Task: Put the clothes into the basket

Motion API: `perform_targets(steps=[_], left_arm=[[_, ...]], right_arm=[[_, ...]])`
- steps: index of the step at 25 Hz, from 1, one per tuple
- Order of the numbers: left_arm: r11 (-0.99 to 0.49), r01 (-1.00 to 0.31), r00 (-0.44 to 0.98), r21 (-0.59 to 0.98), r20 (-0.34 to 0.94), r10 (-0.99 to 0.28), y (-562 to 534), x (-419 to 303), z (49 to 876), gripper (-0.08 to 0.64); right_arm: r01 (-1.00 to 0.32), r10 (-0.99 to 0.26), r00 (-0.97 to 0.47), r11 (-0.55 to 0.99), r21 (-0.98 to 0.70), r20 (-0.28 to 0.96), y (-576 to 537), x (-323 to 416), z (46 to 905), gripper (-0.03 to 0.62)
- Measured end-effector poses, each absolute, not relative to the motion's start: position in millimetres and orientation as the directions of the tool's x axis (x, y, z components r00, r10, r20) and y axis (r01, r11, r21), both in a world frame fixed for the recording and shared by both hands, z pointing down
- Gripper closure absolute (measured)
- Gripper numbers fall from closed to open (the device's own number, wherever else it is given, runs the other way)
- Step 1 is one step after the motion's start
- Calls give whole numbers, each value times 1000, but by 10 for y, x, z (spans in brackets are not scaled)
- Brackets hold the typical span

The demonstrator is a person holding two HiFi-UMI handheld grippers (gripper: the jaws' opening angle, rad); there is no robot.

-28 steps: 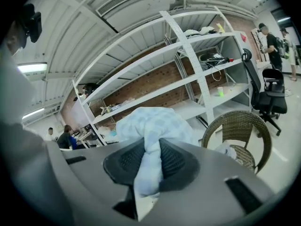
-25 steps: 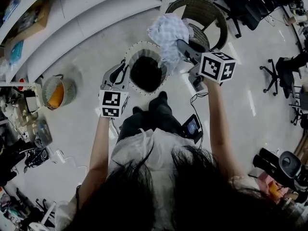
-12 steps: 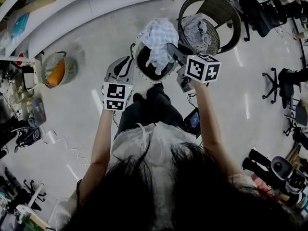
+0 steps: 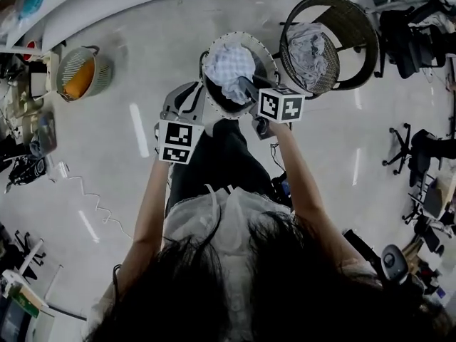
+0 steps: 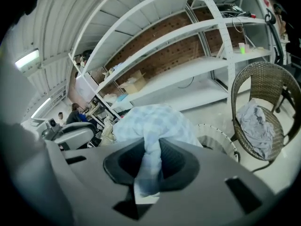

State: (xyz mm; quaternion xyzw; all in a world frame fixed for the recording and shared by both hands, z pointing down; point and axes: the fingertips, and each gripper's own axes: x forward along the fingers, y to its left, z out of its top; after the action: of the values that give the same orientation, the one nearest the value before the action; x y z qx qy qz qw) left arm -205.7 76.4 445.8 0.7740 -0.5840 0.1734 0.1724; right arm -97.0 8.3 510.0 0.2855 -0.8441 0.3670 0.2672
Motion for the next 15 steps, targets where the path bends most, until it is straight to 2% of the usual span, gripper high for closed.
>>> perform_targets(steps=[7,15], left_arm=[[-193,-978,207,82,542,-815,592,-2084,5037,512],[-188,-978,206,93,601,-773,357,-1903,5733,512]], right_arm=[[-734,-212,-612,510,-447,762,-112,-886,6130,511],[-802,-109,-492,443,-401,864,-216,-382,7289,511]])
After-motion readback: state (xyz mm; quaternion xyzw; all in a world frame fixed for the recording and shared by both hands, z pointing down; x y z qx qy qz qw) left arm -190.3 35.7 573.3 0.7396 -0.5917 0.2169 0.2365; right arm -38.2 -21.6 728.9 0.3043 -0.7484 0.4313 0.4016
